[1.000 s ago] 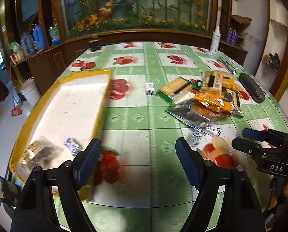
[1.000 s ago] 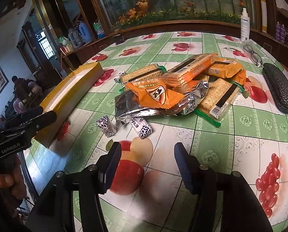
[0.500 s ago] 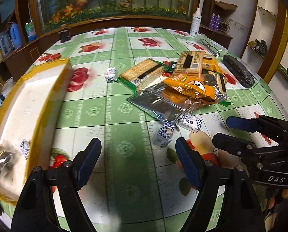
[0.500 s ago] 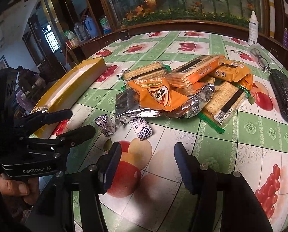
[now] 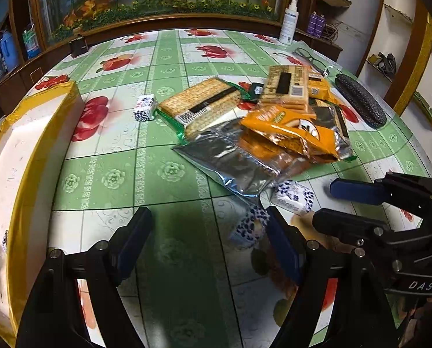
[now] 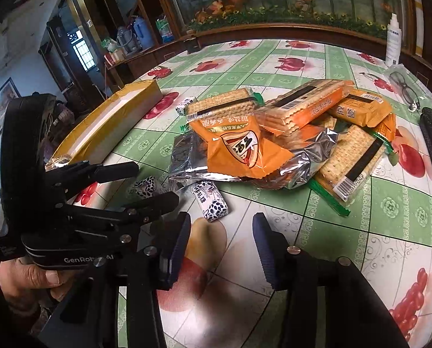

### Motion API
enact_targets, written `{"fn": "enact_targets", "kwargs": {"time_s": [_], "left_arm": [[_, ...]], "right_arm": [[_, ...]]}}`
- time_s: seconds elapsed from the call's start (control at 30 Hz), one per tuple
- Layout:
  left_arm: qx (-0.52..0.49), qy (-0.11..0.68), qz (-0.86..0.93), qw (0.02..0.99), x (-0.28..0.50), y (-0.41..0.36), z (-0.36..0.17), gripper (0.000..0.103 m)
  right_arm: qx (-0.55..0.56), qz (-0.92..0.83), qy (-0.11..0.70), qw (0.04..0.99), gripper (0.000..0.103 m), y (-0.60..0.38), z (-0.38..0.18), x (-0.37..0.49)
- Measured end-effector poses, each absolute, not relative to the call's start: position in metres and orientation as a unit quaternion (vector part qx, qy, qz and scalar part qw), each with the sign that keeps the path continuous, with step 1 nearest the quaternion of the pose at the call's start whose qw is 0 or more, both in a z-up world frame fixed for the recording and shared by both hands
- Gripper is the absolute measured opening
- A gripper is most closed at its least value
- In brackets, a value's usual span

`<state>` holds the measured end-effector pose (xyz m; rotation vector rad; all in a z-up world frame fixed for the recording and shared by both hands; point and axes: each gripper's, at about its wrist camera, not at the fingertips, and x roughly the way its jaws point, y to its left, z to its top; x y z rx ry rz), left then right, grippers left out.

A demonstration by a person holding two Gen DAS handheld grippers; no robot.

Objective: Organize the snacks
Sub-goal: 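Grasp a white-blue candy with the left tool while the right tool grasps another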

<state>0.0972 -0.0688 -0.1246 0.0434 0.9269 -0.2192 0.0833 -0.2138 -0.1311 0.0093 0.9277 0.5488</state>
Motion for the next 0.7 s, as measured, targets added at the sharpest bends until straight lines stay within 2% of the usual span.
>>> {"fn": "enact_targets", "kwargs": {"time_s": [0.17,0.2,0.27,0.43,0.47,0.5,0.53,0.6,0.67,0.7], "left_arm": [[0.021,0.445,-0.104,0.889,0.099,-0.062,-0.124,0.077],[0.02,0.447,-0.107,0.888,0.1,-0.062,-0.125,0.068],[0.021,0.449,-0.111,0.887,0.102,-0.061,-0.126,0.064],[0.021,0.448,-0.13,0.884,0.105,-0.062,-0.125,0.064],[0.023,0.447,-0.135,0.884,0.104,-0.063,-0.125,0.058],[0.027,0.445,-0.14,0.884,0.102,-0.064,-0.125,0.043],[0.033,0.444,-0.139,0.884,0.101,-0.065,-0.124,0.037],[0.035,0.444,-0.14,0.884,0.099,-0.065,-0.124,0.017],[0.027,0.444,-0.142,0.884,0.098,-0.061,-0.123,0.01],[0.023,0.444,-0.14,0.885,0.097,-0.058,-0.123,0.011]], "right_arm": [[-0.006,0.271,0.442,0.855,0.046,-0.201,-0.134,0.091],[-0.012,0.273,0.445,0.853,0.046,-0.196,-0.135,0.094],[-0.019,0.276,0.447,0.851,0.045,-0.191,-0.138,0.098],[-0.029,0.281,0.443,0.851,0.041,-0.19,-0.139,0.104],[-0.033,0.28,0.444,0.851,0.037,-0.19,-0.139,0.104],[-0.04,0.277,0.443,0.852,0.03,-0.19,-0.139,0.103],[-0.042,0.276,0.442,0.852,0.028,-0.191,-0.14,0.103],[-0.037,0.278,0.442,0.852,0.022,-0.193,-0.14,0.102],[-0.039,0.277,0.44,0.854,0.021,-0.193,-0.14,0.101],[-0.039,0.277,0.439,0.854,0.02,-0.193,-0.14,0.1]]}}
